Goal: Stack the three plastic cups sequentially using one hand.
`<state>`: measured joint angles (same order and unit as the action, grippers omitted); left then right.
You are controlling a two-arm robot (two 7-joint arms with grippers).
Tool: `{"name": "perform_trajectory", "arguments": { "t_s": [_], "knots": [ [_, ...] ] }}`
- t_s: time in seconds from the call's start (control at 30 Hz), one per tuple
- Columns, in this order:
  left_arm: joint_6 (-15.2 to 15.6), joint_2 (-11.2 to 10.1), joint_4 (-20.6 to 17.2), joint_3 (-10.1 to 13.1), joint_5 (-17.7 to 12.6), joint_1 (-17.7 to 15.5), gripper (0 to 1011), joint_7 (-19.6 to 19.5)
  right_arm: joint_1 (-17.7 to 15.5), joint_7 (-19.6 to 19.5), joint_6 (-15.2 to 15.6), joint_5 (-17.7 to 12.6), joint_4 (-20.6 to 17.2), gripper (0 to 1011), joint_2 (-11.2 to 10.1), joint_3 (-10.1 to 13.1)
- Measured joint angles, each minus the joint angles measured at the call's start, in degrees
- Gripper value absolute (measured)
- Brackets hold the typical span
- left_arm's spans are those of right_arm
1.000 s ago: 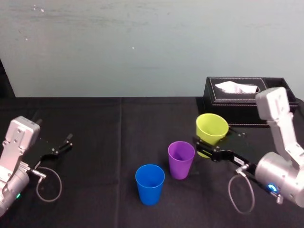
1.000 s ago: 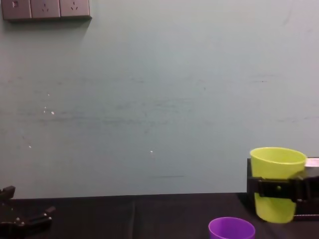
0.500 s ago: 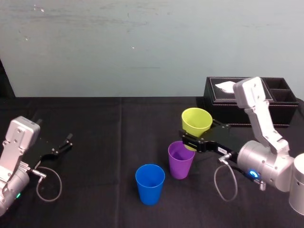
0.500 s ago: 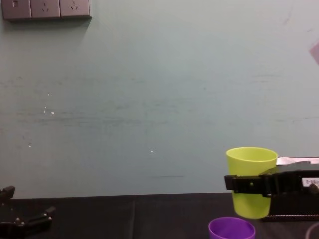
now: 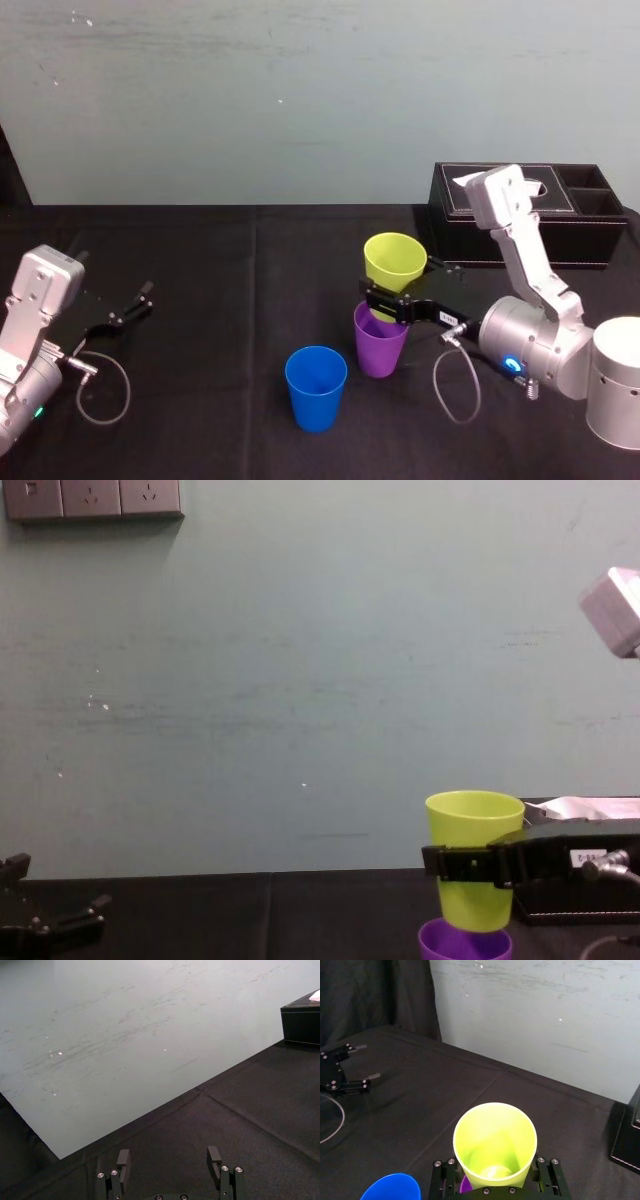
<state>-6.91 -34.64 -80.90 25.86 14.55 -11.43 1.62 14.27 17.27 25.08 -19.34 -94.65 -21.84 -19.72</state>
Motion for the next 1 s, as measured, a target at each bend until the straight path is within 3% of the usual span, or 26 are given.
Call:
{"name": "perform_trajectory", "arguments": {
  "t_s": [1.0],
  "knots": [
    [0.0, 0.0, 0.0, 0.0, 0.0, 0.0, 1000, 0.0, 1.95, 0.8, -1.29, 0.49, 4.69, 731, 0.99, -2.47]
  ]
}}
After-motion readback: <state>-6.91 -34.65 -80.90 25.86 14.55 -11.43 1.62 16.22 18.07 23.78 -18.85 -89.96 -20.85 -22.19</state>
